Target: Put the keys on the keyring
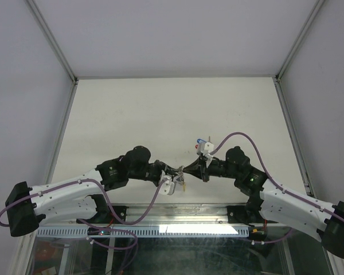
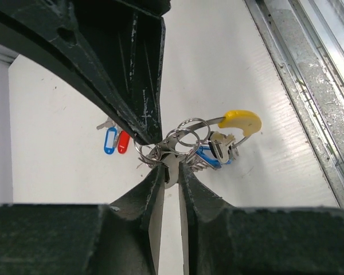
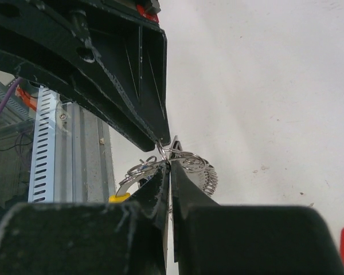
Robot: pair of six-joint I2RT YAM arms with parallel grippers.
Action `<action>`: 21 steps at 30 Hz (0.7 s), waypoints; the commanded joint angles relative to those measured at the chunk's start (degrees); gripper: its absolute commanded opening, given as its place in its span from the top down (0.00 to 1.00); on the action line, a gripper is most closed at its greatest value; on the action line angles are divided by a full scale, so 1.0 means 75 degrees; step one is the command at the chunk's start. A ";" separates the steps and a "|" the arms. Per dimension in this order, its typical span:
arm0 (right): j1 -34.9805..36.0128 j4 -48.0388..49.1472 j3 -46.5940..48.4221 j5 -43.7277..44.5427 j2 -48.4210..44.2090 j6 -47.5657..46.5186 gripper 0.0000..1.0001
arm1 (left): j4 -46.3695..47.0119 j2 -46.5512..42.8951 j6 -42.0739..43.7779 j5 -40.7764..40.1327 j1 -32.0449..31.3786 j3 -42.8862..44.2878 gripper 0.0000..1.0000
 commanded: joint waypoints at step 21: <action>-0.0025 0.1642 -0.0477 0.0276 -0.0628 0.0149 1.00 | 0.5570 -0.1179 -0.4672 -0.0648 -0.0091 -0.2264 0.77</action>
